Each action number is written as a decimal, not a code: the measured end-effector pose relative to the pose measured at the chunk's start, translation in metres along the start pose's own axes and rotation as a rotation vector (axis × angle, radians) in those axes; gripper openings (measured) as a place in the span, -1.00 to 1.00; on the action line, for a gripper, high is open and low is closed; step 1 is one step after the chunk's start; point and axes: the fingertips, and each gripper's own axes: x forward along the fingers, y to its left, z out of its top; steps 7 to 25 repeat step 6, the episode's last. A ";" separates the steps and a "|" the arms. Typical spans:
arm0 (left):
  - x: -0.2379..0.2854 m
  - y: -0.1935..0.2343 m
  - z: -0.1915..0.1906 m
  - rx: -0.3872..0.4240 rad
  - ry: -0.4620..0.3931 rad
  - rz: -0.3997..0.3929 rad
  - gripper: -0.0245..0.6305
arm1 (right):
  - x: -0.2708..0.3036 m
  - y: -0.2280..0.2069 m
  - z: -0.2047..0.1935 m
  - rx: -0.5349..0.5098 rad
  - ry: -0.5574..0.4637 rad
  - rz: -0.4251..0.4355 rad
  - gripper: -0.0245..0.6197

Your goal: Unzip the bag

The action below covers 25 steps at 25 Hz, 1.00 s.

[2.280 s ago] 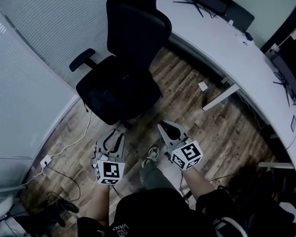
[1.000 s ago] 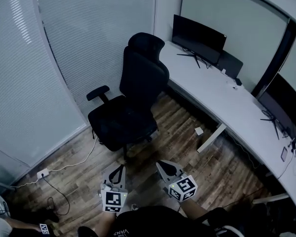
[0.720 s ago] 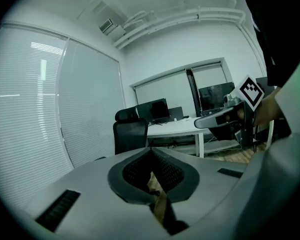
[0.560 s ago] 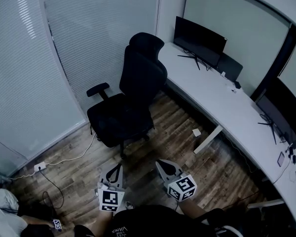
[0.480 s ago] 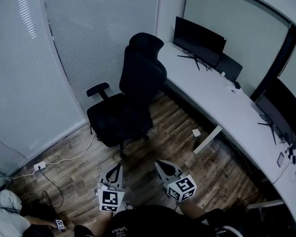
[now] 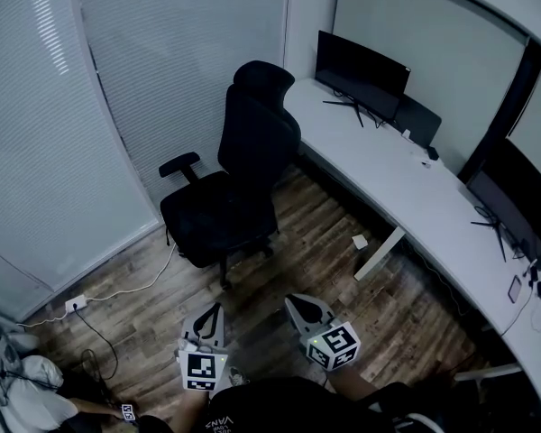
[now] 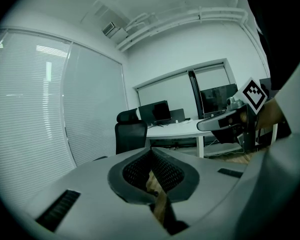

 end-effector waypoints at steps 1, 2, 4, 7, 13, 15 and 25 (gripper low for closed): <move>0.000 -0.001 0.001 0.001 0.000 0.000 -0.87 | -0.001 0.000 0.001 0.001 -0.002 0.001 -0.79; 0.000 -0.002 0.002 0.003 0.001 0.000 -0.87 | -0.002 0.000 0.002 0.000 -0.003 0.002 -0.79; 0.000 -0.004 0.004 0.005 0.003 0.002 -0.87 | -0.004 -0.002 0.004 0.000 -0.003 0.005 -0.79; 0.001 -0.007 0.006 0.008 0.004 0.003 -0.87 | -0.006 -0.004 0.005 0.000 -0.002 0.008 -0.79; 0.001 -0.007 0.006 0.008 0.004 0.003 -0.87 | -0.006 -0.004 0.005 0.000 -0.002 0.008 -0.79; 0.001 -0.007 0.006 0.008 0.004 0.003 -0.87 | -0.006 -0.004 0.005 0.000 -0.002 0.008 -0.79; 0.001 -0.007 0.006 0.008 0.004 0.003 -0.87 | -0.006 -0.004 0.005 0.000 -0.002 0.008 -0.79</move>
